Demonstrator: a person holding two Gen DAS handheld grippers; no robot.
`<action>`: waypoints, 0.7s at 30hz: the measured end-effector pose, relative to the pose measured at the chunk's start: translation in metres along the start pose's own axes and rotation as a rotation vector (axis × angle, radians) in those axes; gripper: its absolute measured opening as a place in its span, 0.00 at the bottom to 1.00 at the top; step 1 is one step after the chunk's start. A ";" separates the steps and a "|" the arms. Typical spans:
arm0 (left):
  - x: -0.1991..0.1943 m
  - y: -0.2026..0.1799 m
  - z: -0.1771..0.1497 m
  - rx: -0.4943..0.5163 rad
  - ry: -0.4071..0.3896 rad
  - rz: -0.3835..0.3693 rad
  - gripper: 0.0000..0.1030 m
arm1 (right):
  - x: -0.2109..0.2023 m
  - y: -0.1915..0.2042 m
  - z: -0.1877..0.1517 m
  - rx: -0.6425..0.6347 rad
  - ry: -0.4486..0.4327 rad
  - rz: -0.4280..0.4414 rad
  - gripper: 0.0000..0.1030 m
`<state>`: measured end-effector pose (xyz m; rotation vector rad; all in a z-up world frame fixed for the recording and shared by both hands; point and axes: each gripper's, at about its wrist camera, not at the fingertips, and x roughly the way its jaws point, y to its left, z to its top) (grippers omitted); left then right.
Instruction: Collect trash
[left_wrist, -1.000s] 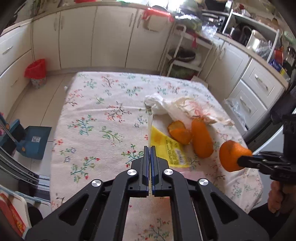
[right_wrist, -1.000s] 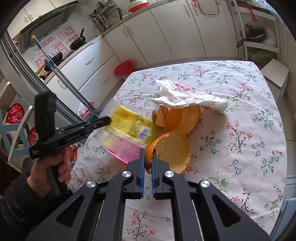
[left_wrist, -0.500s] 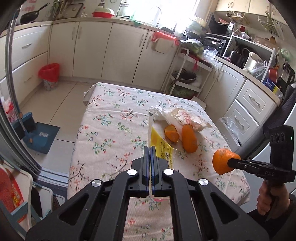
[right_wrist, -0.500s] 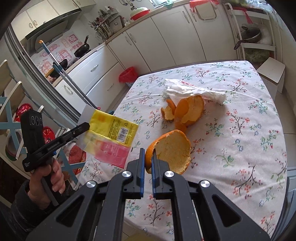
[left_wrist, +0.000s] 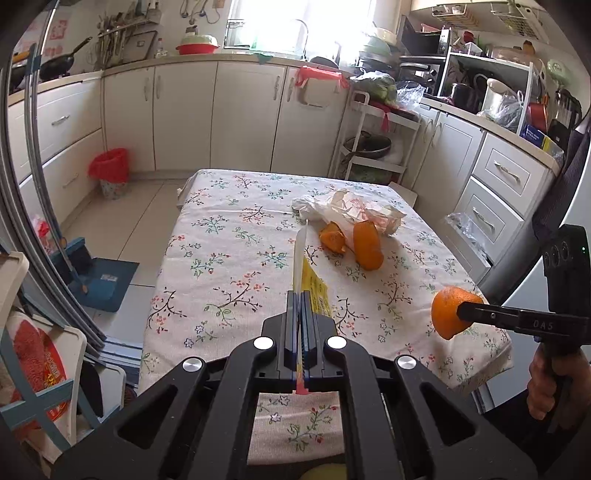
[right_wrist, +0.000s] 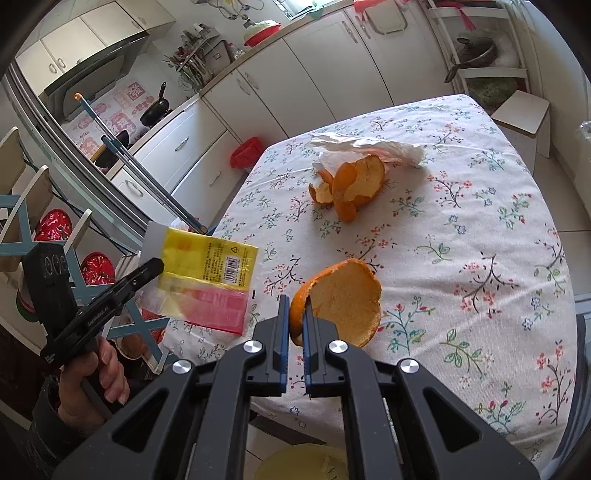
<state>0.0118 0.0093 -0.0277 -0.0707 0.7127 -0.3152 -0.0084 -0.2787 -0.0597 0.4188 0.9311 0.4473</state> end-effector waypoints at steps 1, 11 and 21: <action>-0.002 -0.001 -0.002 0.002 -0.002 0.001 0.02 | 0.000 -0.001 -0.002 0.004 0.000 -0.001 0.07; -0.010 -0.007 -0.009 0.016 -0.016 0.004 0.02 | 0.000 -0.001 -0.010 0.011 0.004 -0.001 0.07; -0.019 -0.009 -0.008 0.010 -0.048 -0.029 0.02 | -0.002 0.005 -0.017 -0.002 0.000 0.012 0.07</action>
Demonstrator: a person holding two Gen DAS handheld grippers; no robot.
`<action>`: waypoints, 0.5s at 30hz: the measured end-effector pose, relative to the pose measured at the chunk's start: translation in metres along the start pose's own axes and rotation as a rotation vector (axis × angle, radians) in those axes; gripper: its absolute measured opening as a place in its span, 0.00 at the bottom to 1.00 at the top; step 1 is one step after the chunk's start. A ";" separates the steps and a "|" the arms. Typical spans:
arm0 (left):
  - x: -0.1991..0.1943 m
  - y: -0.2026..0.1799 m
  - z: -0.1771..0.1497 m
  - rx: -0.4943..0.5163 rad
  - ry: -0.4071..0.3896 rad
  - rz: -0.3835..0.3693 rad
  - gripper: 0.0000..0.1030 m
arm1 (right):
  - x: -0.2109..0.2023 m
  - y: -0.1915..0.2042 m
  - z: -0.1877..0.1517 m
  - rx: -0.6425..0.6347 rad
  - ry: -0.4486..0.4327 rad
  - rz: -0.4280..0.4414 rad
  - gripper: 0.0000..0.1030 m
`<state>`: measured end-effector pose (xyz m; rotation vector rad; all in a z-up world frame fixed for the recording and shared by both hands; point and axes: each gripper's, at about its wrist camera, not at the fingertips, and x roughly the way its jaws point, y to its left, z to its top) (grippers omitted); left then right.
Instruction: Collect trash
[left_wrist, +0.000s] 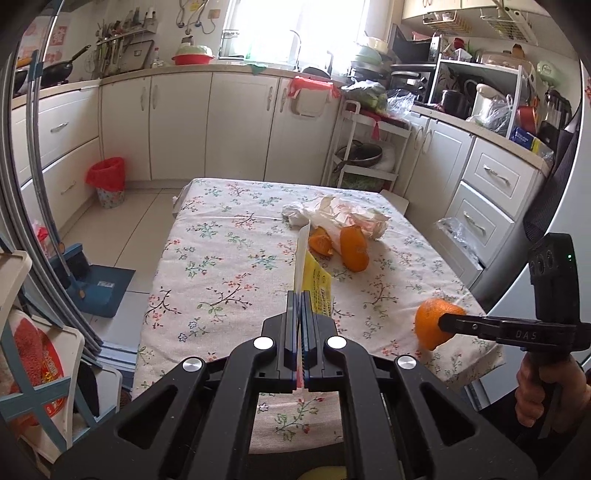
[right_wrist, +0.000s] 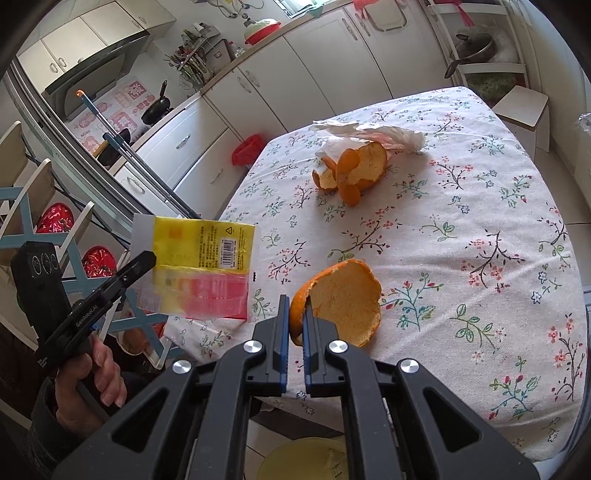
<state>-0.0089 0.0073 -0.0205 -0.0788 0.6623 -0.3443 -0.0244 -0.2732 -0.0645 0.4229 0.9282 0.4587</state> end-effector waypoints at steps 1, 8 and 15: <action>-0.002 -0.001 -0.001 0.002 -0.006 -0.007 0.02 | -0.001 0.001 0.000 -0.003 -0.002 0.003 0.07; -0.022 -0.010 -0.010 0.014 -0.044 -0.062 0.02 | -0.007 0.011 -0.011 -0.025 -0.005 0.028 0.07; -0.040 -0.018 -0.027 0.028 -0.043 -0.122 0.02 | -0.018 0.020 -0.032 -0.027 0.007 0.059 0.07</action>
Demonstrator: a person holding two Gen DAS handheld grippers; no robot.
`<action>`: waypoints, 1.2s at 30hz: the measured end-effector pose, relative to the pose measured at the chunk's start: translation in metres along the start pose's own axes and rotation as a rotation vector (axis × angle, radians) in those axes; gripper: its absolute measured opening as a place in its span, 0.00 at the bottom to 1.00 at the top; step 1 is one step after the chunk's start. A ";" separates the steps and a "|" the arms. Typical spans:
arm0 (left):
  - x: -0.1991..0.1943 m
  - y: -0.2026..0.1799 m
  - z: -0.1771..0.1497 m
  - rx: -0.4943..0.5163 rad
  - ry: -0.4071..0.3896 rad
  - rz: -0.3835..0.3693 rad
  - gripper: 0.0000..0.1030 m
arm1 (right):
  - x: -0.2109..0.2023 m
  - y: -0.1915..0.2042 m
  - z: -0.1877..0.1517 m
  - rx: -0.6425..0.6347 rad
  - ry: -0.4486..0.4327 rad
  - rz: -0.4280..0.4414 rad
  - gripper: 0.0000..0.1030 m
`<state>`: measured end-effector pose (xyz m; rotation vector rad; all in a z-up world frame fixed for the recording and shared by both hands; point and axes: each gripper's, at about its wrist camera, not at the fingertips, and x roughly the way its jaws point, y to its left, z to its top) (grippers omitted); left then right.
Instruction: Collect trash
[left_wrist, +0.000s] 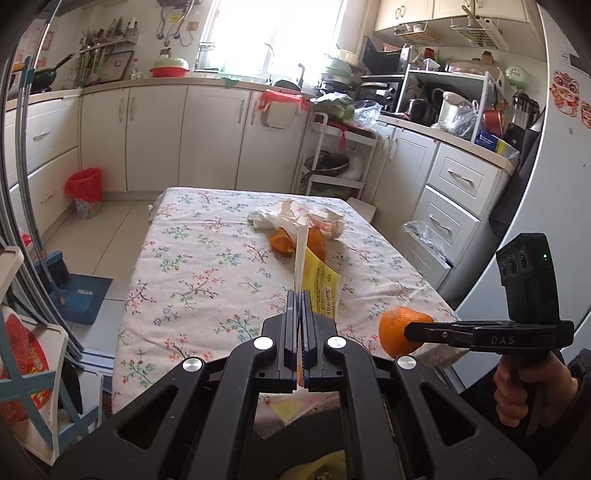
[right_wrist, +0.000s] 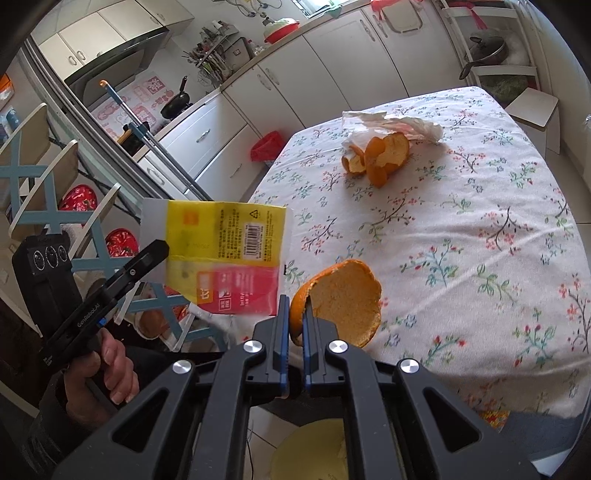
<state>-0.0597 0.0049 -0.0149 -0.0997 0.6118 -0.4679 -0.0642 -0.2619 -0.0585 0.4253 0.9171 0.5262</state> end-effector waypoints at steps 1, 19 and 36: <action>-0.002 -0.001 -0.002 0.002 0.004 -0.008 0.02 | -0.002 0.002 -0.004 -0.001 0.006 0.006 0.07; -0.035 -0.059 -0.094 0.176 0.294 -0.232 0.02 | -0.011 0.030 -0.114 -0.001 0.250 0.028 0.07; -0.010 -0.082 -0.133 0.238 0.499 -0.237 0.49 | -0.013 0.053 -0.159 -0.092 0.380 -0.075 0.49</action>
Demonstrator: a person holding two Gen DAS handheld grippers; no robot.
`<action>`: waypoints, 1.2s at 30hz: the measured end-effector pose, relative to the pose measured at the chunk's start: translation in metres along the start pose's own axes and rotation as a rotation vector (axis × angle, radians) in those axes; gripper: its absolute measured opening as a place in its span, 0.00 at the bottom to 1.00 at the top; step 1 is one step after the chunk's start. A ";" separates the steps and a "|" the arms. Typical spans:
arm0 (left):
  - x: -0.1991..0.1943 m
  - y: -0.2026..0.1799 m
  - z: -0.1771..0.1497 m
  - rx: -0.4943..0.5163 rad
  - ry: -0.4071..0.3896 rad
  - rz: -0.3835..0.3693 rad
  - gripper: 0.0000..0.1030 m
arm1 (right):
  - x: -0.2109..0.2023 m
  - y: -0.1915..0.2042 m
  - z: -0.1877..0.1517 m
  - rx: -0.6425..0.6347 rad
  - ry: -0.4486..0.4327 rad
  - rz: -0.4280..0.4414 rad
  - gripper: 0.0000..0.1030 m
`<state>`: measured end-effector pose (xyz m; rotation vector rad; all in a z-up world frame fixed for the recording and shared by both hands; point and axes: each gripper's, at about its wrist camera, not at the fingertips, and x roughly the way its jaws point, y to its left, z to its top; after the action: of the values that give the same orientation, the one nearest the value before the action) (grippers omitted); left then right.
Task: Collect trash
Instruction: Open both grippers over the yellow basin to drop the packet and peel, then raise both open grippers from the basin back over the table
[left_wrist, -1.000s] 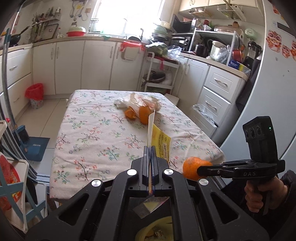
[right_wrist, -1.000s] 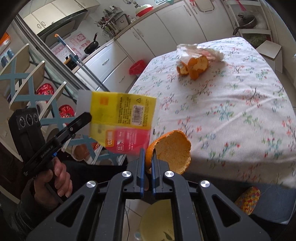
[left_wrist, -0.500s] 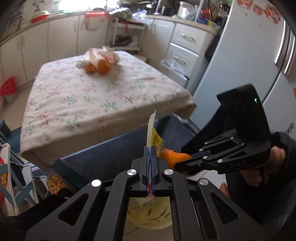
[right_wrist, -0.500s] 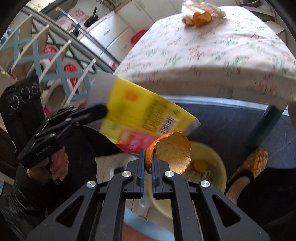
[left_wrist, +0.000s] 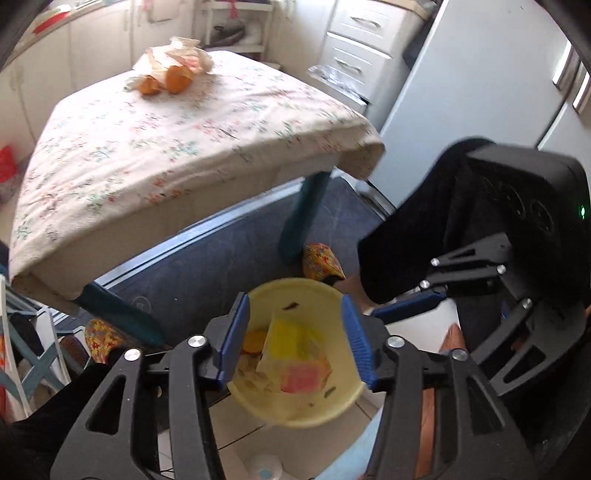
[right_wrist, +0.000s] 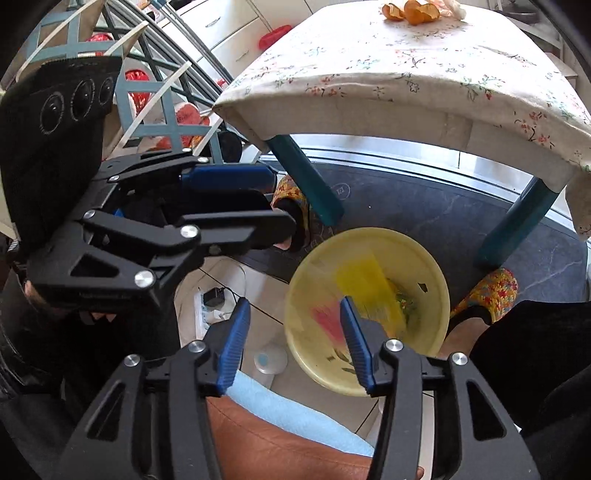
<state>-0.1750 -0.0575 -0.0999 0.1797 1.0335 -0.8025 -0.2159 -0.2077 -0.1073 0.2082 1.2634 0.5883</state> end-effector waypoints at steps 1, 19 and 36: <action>-0.001 0.003 0.001 -0.018 -0.012 0.005 0.51 | -0.001 0.000 0.000 0.006 -0.009 0.006 0.52; -0.022 0.038 0.015 -0.204 -0.179 0.309 0.91 | -0.010 -0.019 0.007 0.158 -0.111 0.015 0.69; -0.016 0.043 0.024 -0.257 -0.180 0.249 0.92 | -0.008 -0.016 0.017 0.145 -0.157 -0.042 0.74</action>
<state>-0.1332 -0.0307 -0.0840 0.0143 0.9131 -0.4466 -0.1964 -0.2223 -0.1022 0.3415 1.1555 0.4365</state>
